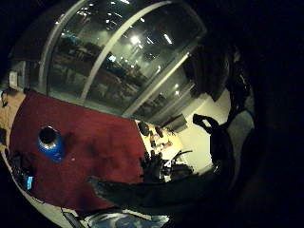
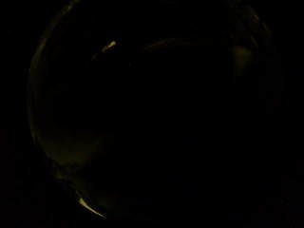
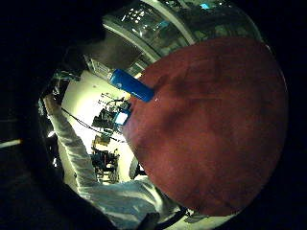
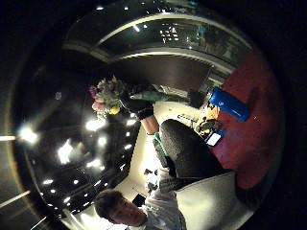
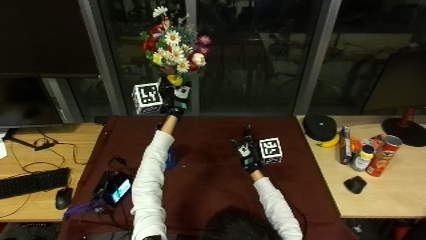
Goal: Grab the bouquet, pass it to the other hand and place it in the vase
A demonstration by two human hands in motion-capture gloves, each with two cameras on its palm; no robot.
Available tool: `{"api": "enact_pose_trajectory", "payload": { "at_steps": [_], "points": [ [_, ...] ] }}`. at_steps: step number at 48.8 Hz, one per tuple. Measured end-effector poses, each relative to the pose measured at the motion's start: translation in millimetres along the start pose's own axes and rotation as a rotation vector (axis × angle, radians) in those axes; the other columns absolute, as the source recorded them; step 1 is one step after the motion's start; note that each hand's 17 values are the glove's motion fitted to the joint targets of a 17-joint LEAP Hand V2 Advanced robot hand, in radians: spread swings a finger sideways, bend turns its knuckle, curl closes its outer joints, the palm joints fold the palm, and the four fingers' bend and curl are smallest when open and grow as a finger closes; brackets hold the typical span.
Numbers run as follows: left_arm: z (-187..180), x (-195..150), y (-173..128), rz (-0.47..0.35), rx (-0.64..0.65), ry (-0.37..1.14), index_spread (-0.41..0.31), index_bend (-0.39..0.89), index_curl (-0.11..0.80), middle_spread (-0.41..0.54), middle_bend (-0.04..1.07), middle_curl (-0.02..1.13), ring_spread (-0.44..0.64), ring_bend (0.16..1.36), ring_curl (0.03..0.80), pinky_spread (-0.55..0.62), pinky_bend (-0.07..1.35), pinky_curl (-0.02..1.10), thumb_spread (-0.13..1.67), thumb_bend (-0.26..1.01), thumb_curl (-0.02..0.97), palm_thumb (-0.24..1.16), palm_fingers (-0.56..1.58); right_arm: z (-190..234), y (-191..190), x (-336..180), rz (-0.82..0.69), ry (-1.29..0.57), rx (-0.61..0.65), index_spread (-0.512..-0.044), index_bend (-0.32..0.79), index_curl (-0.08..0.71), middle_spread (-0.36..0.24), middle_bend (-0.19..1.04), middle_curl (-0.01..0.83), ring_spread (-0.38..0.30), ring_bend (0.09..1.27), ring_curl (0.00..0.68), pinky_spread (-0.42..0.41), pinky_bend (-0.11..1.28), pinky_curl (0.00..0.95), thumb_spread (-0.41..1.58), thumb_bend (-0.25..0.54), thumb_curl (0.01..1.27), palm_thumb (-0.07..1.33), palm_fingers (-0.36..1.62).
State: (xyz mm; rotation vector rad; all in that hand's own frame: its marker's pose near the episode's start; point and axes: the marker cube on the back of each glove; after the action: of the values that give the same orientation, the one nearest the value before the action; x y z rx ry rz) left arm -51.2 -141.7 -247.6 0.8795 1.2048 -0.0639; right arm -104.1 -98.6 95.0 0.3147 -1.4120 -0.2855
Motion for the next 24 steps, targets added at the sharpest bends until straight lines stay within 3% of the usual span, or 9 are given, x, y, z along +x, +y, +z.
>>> {"api": "enact_pose_trajectory", "payload": {
  "at_steps": [5, 10, 24],
  "points": [
    [-15, -14, -20, 0.027, 0.070, -0.067, -0.363, 0.51, 0.528, -0.332, 0.76, 0.54, -0.40, 0.78, 0.472, -0.38, 0.59, 0.43, 0.12, -0.03, 0.713, 0.86, 1.39, -8, -10, 3, -0.140, 0.074, 0.020, -0.427, 0.09, 0.192, -0.051, 0.19, 0.346, 0.043, 0.49, 0.296, 0.245, 0.68, 0.355, 1.05, -0.033, 0.39, 0.42, -0.09],
    [-24, -31, -35, 0.003, 0.105, -0.064, -0.362, 0.51, 0.536, -0.330, 0.76, 0.54, -0.40, 0.77, 0.472, -0.38, 0.59, 0.43, 0.12, -0.03, 0.721, 0.86, 1.39, -9, -7, 12, 0.039, 0.036, 0.023, -0.429, 0.09, 0.177, -0.045, 0.18, 0.340, 0.051, 0.48, 0.294, 0.254, 0.66, 0.349, 1.05, -0.031, 0.38, 0.41, -0.09],
    [-48, -88, -70, -0.085, 0.147, -0.017, -0.365, 0.49, 0.555, -0.331, 0.76, 0.54, -0.40, 0.76, 0.472, -0.38, 0.59, 0.43, 0.12, -0.03, 0.739, 0.86, 1.39, -9, -7, 33, 0.052, 0.154, -0.008, -0.426, 0.10, 0.151, -0.034, 0.18, 0.324, 0.053, 0.47, 0.292, 0.266, 0.64, 0.336, 1.07, -0.023, 0.37, 0.41, -0.07]
  ]
}}
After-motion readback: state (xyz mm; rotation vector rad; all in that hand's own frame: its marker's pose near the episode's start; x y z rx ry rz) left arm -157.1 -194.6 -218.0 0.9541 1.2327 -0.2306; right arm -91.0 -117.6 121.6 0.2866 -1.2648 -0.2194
